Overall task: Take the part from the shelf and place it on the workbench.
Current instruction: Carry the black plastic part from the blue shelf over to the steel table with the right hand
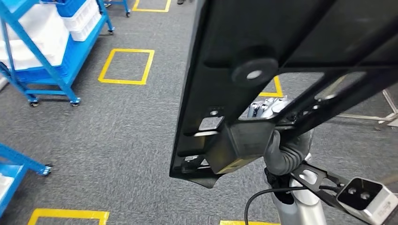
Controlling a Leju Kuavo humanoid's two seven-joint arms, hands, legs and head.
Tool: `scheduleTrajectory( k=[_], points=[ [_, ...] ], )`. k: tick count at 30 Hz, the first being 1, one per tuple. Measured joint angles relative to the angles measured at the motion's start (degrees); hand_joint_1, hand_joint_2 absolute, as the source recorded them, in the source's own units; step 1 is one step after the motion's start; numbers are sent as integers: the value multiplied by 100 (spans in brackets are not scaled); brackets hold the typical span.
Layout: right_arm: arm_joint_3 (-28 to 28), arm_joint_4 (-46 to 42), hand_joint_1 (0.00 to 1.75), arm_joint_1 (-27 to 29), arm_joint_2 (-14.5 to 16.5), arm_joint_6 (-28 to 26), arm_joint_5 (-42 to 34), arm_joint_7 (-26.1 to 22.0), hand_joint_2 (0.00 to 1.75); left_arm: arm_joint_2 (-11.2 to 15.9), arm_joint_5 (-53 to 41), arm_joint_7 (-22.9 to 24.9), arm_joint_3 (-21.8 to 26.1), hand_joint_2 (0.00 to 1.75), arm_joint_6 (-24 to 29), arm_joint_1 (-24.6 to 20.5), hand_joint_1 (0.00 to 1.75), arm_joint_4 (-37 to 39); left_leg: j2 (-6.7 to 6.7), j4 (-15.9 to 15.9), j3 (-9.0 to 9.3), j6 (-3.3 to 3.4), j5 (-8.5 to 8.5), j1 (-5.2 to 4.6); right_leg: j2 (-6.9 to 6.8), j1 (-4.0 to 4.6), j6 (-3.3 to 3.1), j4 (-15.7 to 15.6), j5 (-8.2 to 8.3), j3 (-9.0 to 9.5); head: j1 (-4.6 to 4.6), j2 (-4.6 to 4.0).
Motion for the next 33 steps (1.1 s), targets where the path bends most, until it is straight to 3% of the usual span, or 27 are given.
scheduleTrajectory(
  k=[2, 3, 4, 5, 6, 8, 9, 11, 13, 15, 17, 18, 19, 20, 21, 22, 24, 26, 28, 30, 32, 33],
  points=[
    [0, -12, 175, -30, 1, -1, -23, 13, 175, -1, -7, -5, 0, 0, -11, 12, 0, 0, 151, -17, 12, 49, -1, -24, -329, -7, 32, 663, -331, -330, 1, 0],
    [0, -12, 175, -30, 1, -2, -29, 19, 175, -1, -13, -5, 0, 0, -14, 23, 0, 0, 233, -16, 12, 62, -8, -37, -403, -20, 46, 1033, -474, -522, 1, 1],
    [0, -13, 175, -14, 0, -3, -32, 22, 175, -1, -19, -5, 0, 0, -18, 28, 0, 0, 314, -15, 15, 66, -16, -46, -444, -33, 58, 1278, -533, -650, 1, 1],
    [0, -16, 175, 6, -1, -4, -31, 26, 175, -2, -26, -5, -1, 0, -22, 27, 0, 0, 391, -14, 21, 65, -25, -50, -471, -45, 64, 1316, -485, -673, 1, 1],
    [0, -19, 175, 23, -1, -5, -31, 29, 175, -2, -33, -5, -2, 0, -26, 21, 0, 0, 461, -14, 34, 58, -37, -52, -505, -53, 62, 1116, -339, -567, 1, 1],
    [0, -38, 175, 37, -1, -7, -25, 32, 175, -5, -43, 3, -4, 0, -33, 10, 0, 0, 581, -13, 76, 25, -70, -59, -704, -36, 29, 316, 1, -135, 0, 1],
    [0, -54, 175, 38, 0, -7, -19, 34, 175, -8, -43, 11, -4, 0, -34, 8, 0, 0, 632, -12, 94, -1, -90, -69, -810, -10, -3, -20, 98, 40, 0, 1],
    [0, -96, 175, 45, 1, -4, -7, 35, 175, -19, -32, 40, -4, 0, -34, 4, 0, 0, 734, -18, 123, -61, -119, -82, -898, 55, -63, -280, 113, 160, -1, -1],
    [0, -119, 175, 62, 2, 4, -4, 38, 175, -42, -13, 74, -3, 0, -26, -10, 0, 0, 803, -27, 157, -124, -152, -74, -757, 60, -122, -314, 133, 161, 0, -1],
    [0, -128, 175, 56, 3, 16, -8, 42, 175, -63, 3, 116, -3, 0, -2, -29, 0, 1, 604, 167, 103, -163, -310, -53, -638, 28, -192, -374, 161, 197, -1, -1],
    [0, -132, 175, 36, 6, 25, -20, 44, 175, -69, 18, 173, -1, 0, 50, -19, 0, 2, 309, 833, -201, -178, -659, -39, -516, 15, -238, -396, 170, 219, -1, 1],
    [0, -128, 175, 32, 8, 27, -28, 46, 175, -69, 26, 203, 3, 0, 81, -2, 0, 2, 246, 1244, -410, -185, -818, -38, -445, 21, -249, -394, 168, 222, -2, 1],
    [0, -123, 175, 33, 8, 28, -36, 49, 175, -66, 35, 233, 8, 0, 113, 14, 0, 2, 221, 1551, -586, -192, -886, -39, -362, 27, -253, -390, 165, 228, -1, 1],
    [0, -119, 175, 32, 8, 27, -41, 55, 175, -64, 42, 259, 11, 0, 141, 26, 0, 2, 212, 1662, -678, -194, -836, -38, -278, 32, -253, -385, 161, 235, -1, 1],
    [0, -116, 175, 32, 8, 23, -44, 62, 175, -62, 48, 283, 15, 0, 168, 29, 0, 2, 202, 1533, -661, -191, -672, -37, -197, 32, -248, -375, 154, 244, -1, 0],
    [0, -115, 175, 30, 8, 16, -44, 72, 175, -58, 54, 304, 16, 0, 194, 29, 0, 1, 155, 1195, -544, -185, -427, -32, -117, 29, -237, -359, 143, 255, -1, -1],
    [0, -116, 175, 26, 8, -8, -43, 87, 175, -47, 61, 360, 19, 0, 240, 29, 0, 0, -103, 443, -247, -161, -71, -7, 28, 23, -197, -304, 109, 245, -1, 0],
    [0, -117, 175, 32, 7, -34, -43, 98, 175, -30, 65, 447, 26, 0, 256, 36, 0, 0, -276, 117, -114, -124, -5, -9, 163, 3, -129, -270, 105, 194, -1, 1],
    [-1, -117, 175, 58, 3, -51, -43, 105, 175, -14, 72, 549, 35, 0, 249, 32, 0, 0, -178, 75, -95, -58, 2, -25, 287, -18, -50, -286, 131, 160, -2, 1],
    [-3, -120, 175, 85, 0, -62, -43, 98, 175, 4, 84, 651, 44, 0, 247, 17, 0, 0, -35, 11, -61, 23, 35, -19, 99, -4, 3, -153, 44, 93, 0, 1],
    [-5, -121, 175, 107, -3, -66, -43, 77, 175, 26, 106, 736, 58, 0, 276, 29, 0, 0, 120, -26, -37, 76, 44, -35, -271, 0, 39, 409, -259, -178, 1, 0],
    [-8, -120, 175, 128, -4, -70, -42, 65, 175, 39, 122, 764, 72, 0, 305, 45, 0, 0, 201, -27, -36, 89, 37, -50, -379, -10, 55, 800, -433, -376, 1, 0]
  ],
)
